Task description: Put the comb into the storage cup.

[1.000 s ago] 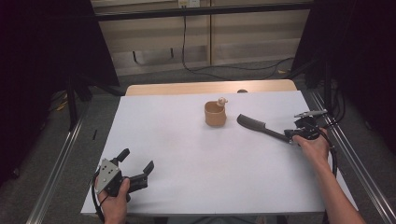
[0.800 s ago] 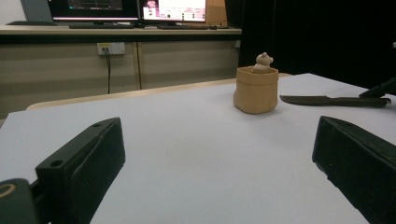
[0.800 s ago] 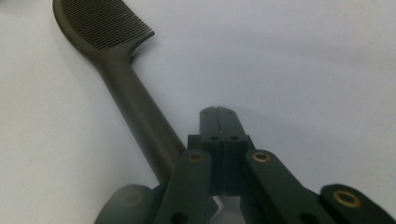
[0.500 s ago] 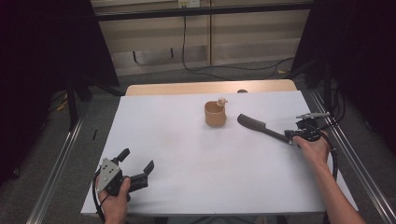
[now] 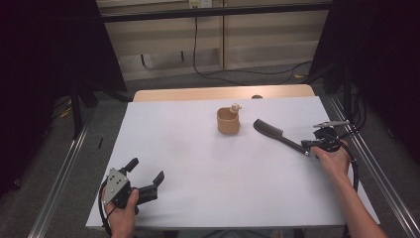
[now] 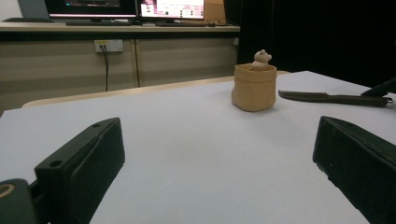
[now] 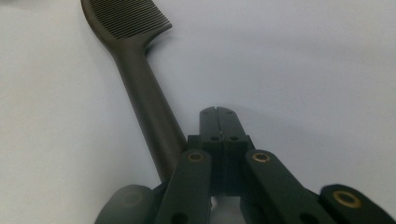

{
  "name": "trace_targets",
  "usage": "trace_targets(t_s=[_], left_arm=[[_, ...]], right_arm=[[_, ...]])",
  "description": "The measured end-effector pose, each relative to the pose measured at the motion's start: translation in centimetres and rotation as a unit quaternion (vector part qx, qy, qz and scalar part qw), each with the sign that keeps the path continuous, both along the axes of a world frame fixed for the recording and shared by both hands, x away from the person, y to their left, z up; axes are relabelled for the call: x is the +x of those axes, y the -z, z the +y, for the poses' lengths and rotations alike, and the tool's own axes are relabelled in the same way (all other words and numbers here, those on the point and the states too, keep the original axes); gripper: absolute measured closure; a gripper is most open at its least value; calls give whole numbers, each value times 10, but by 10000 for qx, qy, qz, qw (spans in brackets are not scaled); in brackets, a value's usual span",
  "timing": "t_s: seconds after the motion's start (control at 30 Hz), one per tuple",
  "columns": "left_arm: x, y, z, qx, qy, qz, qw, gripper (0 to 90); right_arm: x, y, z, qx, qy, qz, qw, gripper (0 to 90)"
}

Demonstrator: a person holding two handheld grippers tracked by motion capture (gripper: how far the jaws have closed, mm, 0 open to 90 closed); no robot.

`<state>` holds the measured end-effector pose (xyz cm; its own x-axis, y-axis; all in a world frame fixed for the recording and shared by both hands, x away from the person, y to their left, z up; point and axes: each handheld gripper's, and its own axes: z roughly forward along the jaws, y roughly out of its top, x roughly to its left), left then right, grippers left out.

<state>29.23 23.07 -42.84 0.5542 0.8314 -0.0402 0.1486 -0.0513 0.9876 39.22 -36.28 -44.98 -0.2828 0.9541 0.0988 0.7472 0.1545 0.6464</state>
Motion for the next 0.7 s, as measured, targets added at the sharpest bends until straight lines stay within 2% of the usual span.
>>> trace_targets(t_s=[0.1, 0.37, 0.53, 0.7], left_arm=[[0, 1, 0, 10, -22, 17, 10000, 23], [0, 1, 0, 2, -1, 24, 10000, 23], [2, 1, 0, 65, -17, 67, 10000, 23], [1, 1, 0, 72, -11, 62, 10000, 23]], right_arm=[[-2, 0, 3, -54, -31, -21, 10000, 900], [-6, -1, 6, 4, -81, 6, 10000, 900], [-8, -1, 13, -56, -156, 25, 9999, 900], [-7, -1, 10, 30, -172, 13, 9998, 900]])
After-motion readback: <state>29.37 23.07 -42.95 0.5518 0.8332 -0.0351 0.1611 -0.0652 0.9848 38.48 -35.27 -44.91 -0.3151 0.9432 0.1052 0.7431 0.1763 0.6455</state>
